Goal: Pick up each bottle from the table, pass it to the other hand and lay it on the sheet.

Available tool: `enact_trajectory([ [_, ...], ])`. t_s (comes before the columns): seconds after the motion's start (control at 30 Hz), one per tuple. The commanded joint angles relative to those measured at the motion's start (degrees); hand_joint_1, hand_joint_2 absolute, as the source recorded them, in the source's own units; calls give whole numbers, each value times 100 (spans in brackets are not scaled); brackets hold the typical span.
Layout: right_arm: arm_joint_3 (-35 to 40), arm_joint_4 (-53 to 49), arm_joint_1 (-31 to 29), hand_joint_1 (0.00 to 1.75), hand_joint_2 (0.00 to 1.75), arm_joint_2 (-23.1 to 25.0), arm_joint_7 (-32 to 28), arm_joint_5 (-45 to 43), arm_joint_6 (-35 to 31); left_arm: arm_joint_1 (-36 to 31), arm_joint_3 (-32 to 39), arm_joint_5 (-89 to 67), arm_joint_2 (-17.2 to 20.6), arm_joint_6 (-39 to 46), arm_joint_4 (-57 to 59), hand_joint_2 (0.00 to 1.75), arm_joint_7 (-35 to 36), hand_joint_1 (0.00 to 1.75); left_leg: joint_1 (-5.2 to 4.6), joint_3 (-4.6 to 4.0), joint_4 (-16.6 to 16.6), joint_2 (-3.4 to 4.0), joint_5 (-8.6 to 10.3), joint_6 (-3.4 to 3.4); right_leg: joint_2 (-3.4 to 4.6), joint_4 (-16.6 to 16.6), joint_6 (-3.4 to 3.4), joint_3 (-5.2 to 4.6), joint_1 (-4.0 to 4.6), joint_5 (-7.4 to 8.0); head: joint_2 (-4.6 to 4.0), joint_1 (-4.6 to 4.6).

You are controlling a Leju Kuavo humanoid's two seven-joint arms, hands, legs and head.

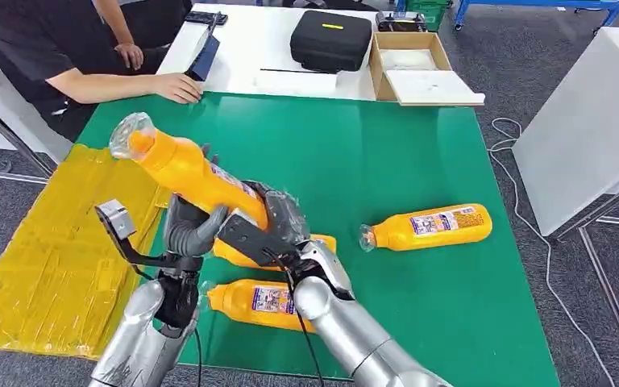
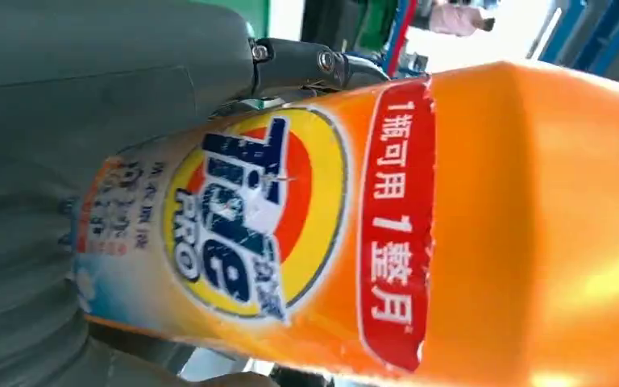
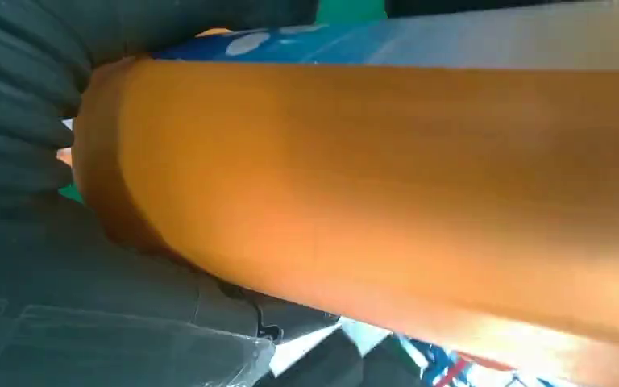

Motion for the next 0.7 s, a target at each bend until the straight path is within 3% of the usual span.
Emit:
enact_trajectory([
  [0.03,1626,993,242,154,175,7,-105,84,58,-307,87,-98,-196,-108,67,175,-26,0,19,23,-1,-20,-5,-31,-25,-12,-19,36,18,-7,0,2],
  [0.63,1560,1352,129,150,175,7,-449,265,126,-185,352,29,-110,-251,38,175,-108,0,13,3,1,-14,2,-19,-19,-8,-12,9,13,-4,0,0],
  [0.67,1554,1358,127,147,175,7,-462,276,135,-171,367,72,-114,-292,18,175,-115,28,19,11,3,-25,0,-30,-31,-9,-19,22,19,-8,0,2],
  [0.7,1547,1358,127,148,175,7,-474,284,148,-153,382,157,-112,-394,-18,175,-129,171,18,7,2,-21,1,-26,-25,-9,-17,16,17,-6,0,2],
])
